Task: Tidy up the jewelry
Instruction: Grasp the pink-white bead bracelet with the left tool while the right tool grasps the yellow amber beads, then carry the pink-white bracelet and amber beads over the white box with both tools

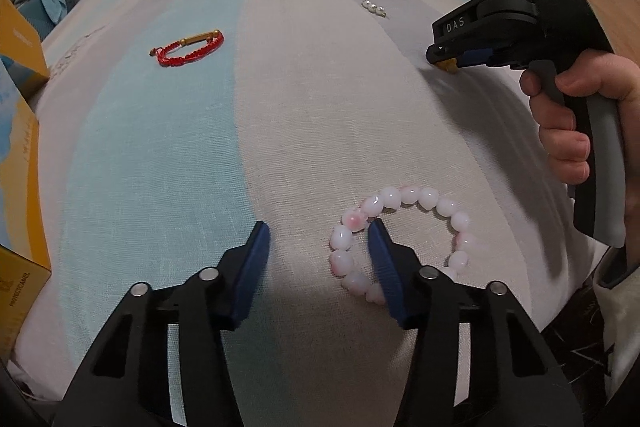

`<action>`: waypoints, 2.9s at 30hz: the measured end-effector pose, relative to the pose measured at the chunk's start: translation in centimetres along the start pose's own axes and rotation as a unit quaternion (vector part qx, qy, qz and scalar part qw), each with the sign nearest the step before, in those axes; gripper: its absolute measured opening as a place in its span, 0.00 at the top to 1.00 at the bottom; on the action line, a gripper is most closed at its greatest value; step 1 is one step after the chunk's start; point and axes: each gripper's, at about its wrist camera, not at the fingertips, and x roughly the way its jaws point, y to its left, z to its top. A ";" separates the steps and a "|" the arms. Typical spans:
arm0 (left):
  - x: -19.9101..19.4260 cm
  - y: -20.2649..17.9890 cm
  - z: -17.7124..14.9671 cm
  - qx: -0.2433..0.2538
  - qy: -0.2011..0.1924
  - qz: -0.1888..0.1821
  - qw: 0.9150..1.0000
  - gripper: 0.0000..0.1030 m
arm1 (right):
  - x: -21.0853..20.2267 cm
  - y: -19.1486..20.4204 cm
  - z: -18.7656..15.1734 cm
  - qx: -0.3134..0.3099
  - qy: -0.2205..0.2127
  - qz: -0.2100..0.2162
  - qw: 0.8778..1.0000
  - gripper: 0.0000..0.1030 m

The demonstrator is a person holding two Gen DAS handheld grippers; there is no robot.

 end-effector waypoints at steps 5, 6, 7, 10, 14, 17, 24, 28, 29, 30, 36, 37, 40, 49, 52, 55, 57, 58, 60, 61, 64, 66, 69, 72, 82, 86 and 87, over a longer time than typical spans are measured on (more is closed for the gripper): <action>-0.4 0.4 0.0 0.003 -0.001 -0.003 1.000 0.73 | -0.1 0.0 0.0 -0.004 -0.005 -0.007 1.000 0.82; -0.5 0.6 0.0 0.003 -0.002 -0.003 1.000 0.82 | -0.2 -0.1 0.0 -0.003 -0.006 -0.005 1.000 0.82; -0.6 0.6 0.0 0.001 -0.002 -0.004 1.000 0.85 | -0.2 -0.1 0.0 -0.001 -0.006 -0.004 1.000 0.84; -0.9 1.2 0.1 -0.012 -0.005 -0.015 1.000 0.88 | -0.3 -0.5 0.2 0.002 -0.008 -0.001 1.000 0.88; -1.4 1.3 0.3 -0.018 -0.012 -0.017 1.000 0.91 | -0.5 -0.6 0.2 0.002 -0.013 -0.003 1.000 0.91; -1.7 1.2 0.3 -0.021 -0.017 -0.022 0.999 0.91 | -0.8 -0.6 0.2 0.004 -0.019 -0.007 1.000 0.91; -3.2 1.5 0.9 -0.039 -0.034 -0.032 0.998 0.91 | -3.2 -0.6 0.1 0.002 -0.051 -0.015 0.999 0.91; -4.5 1.2 1.6 -0.040 -0.047 -0.039 0.997 0.91 | -4.4 -0.5 0.0 0.000 -0.068 -0.014 0.998 0.91; -4.7 1.3 1.8 -0.040 -0.049 -0.041 0.997 0.91 | -4.5 -0.6 0.1 0.000 -0.070 -0.015 0.997 0.91; -5.0 1.2 2.0 -0.040 -0.052 -0.043 0.997 0.91 | -4.6 -0.6 0.1 -0.001 -0.072 -0.016 0.997 0.91; -5.9 1.2 2.8 -0.041 -0.064 -0.043 0.996 0.91 | -4.9 -0.4 0.0 -0.007 -0.080 -0.021 0.997 0.91; -6.0 1.2 2.9 -0.042 -0.065 -0.043 0.996 0.91 | -4.9 -0.5 0.1 -0.008 -0.081 -0.020 0.996 0.91; -6.2 1.4 3.1 -0.042 -0.065 -0.039 0.996 0.91 | -5.0 -0.3 0.1 -0.010 -0.083 -0.023 0.996 0.91; -6.9 2.0 4.4 -0.039 -0.055 -0.024 0.997 0.91 | -6.8 0.4 0.2 -0.005 -0.084 -0.014 0.996 0.91; -7.4 2.1 5.0 -0.034 -0.056 -0.018 0.998 0.91 | -7.6 0.6 0.2 -0.004 -0.085 -0.011 0.996 0.91; -8.2 2.1 5.8 -0.029 -0.061 -0.009 0.998 0.91 | -8.6 1.0 0.2 -0.009 -0.090 -0.012 0.996 0.91; -8.6 2.3 6.4 -0.028 -0.064 -0.001 0.998 0.91 | -9.2 1.3 0.2 -0.014 -0.092 -0.011 0.996 0.91; -8.8 2.5 6.7 -0.027 -0.066 0.004 0.997 0.91 | -9.6 1.5 0.1 -0.017 -0.095 -0.011 0.995 0.91; -9.3 2.8 7.3 -0.029 -0.070 0.011 0.997 0.91 | -10.4 1.9 0.0 -0.020 -0.100 -0.012 0.995 0.91; -9.5 2.9 7.5 -0.030 -0.071 0.012 0.997 0.91 | -10.6 2.1 0.1 -0.022 -0.101 -0.012 0.995 0.91; -10.3 3.4 8.4 -0.033 -0.077 0.022 0.996 0.91 | -11.3 2.7 -0.1 -0.029 -0.105 -0.013 0.994 0.91; -10.7 3.7 8.9 -0.036 -0.080 0.026 0.996 0.91 | -11.9 3.1 -0.2 -0.033 -0.108 -0.014 0.993 0.91; -11.4 4.1 9.2 -0.036 -0.086 0.035 0.995 0.91 | -12.8 3.6 -0.4 -0.038 -0.115 -0.014 0.993 0.91; -12.2 4.7 9.3 -0.038 -0.093 0.040 0.994 0.91 | -13.8 4.1 -0.5 -0.043 -0.120 -0.012 0.992 0.91; -15.4 7.1 8.9 -0.047 -0.110 0.057 0.991 0.91 | -16.2 7.7 -0.9 -0.068 -0.135 -0.004 0.989 0.91; -16.7 8.3 8.4 -0.053 -0.114 0.062 0.990 0.91 | -16.9 9.7 -1.3 -0.077 -0.137 0.005 0.987 0.91; -17.1 8.7 8.3 -0.054 -0.115 0.064 0.990 0.91 | -17.1 10.3 -1.4 -0.081 -0.139 0.007 0.987 0.91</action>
